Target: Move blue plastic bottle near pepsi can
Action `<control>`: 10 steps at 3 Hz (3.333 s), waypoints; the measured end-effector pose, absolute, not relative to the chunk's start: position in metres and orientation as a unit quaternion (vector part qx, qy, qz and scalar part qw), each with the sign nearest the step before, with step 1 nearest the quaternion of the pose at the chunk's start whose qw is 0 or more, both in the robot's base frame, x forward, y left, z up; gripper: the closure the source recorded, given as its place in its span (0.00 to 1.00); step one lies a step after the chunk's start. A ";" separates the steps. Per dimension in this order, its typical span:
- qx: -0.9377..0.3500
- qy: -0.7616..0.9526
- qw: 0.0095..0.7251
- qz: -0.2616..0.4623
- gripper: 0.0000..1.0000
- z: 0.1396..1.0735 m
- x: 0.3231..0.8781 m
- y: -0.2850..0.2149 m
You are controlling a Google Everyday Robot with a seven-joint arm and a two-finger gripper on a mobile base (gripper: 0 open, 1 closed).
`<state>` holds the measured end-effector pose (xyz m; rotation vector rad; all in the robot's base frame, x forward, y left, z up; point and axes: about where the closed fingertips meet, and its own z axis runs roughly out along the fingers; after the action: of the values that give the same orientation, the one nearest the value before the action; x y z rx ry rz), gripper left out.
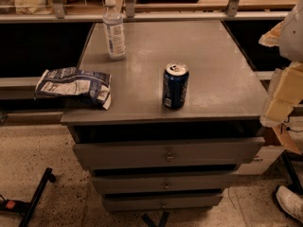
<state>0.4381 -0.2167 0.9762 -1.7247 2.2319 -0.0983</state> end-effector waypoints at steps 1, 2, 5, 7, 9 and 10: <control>-0.603 0.781 0.159 -0.034 0.00 0.976 0.438 -0.217; -0.601 0.780 0.171 -0.032 0.00 0.977 0.440 -0.217; -0.552 0.779 0.296 0.042 0.00 1.004 0.576 -0.178; -0.523 0.741 0.413 0.086 0.00 1.016 0.640 -0.094; -0.504 0.732 0.452 0.078 0.00 1.009 0.664 -0.054; -0.488 0.734 0.459 0.112 0.00 0.999 0.678 -0.042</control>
Offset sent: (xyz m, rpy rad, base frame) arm 0.0033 -0.0016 -0.0037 0.0441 -0.0154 -0.0010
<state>0.6784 -0.0417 0.9989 -1.2023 1.8071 0.2753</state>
